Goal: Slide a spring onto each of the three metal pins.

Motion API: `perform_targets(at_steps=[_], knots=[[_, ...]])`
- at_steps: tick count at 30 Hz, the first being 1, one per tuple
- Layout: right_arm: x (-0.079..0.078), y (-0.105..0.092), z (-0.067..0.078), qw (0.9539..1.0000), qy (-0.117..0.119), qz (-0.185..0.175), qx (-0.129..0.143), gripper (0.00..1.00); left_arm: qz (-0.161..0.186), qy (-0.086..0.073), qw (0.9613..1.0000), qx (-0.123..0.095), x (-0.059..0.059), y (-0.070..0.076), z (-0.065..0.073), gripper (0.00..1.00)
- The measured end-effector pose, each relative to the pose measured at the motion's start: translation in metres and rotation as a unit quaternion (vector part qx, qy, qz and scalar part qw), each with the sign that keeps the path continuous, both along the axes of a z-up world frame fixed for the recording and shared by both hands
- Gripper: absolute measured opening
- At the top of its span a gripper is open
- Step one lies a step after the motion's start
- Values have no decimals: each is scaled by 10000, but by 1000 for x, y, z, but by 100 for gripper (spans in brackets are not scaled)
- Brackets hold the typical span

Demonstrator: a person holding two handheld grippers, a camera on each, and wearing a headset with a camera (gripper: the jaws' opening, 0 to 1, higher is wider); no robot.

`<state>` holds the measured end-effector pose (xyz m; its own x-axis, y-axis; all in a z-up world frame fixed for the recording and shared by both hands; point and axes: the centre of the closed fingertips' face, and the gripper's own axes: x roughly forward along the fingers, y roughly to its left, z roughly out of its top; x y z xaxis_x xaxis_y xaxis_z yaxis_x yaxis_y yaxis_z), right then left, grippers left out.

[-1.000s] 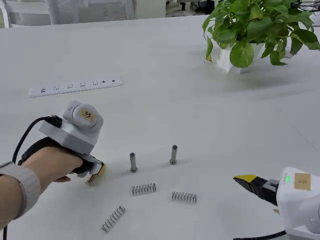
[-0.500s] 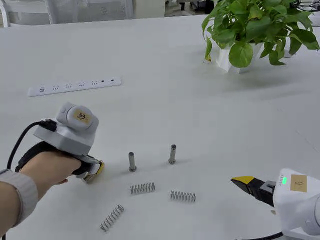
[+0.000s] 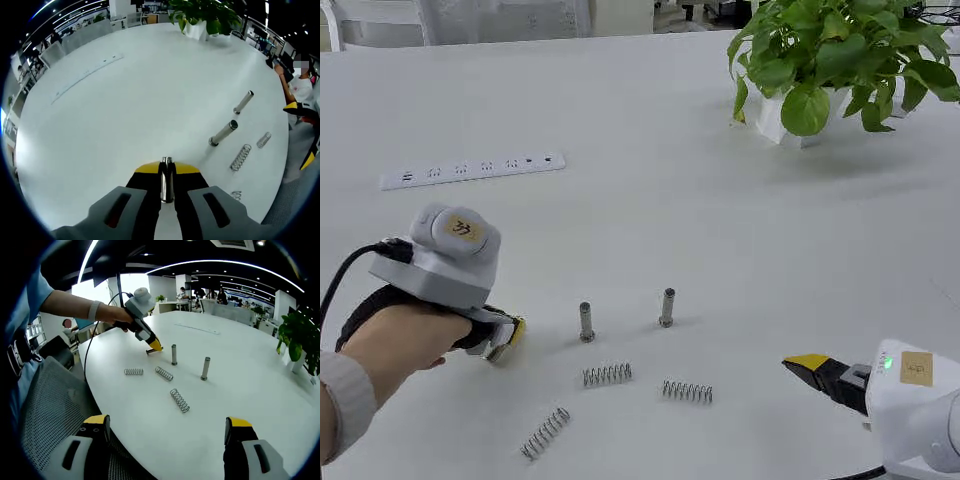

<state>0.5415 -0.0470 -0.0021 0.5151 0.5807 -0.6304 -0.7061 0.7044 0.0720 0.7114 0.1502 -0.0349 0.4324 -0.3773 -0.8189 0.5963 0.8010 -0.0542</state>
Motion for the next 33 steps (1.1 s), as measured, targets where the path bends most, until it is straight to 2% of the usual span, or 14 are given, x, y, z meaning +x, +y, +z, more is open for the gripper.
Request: perform_targets(at_steps=[7,20,33], knots=[[0,2,0,10000,2,26,6,95,21,-180,9997,-133,0,1,14,5],[-1,7,-1,10000,12,96,13,95,-57,-368,9990,-231,-7,3,30,5],[-2,10,-2,9999,28,158,4,95,-64,-358,9992,-174,-14,11,31,5]])
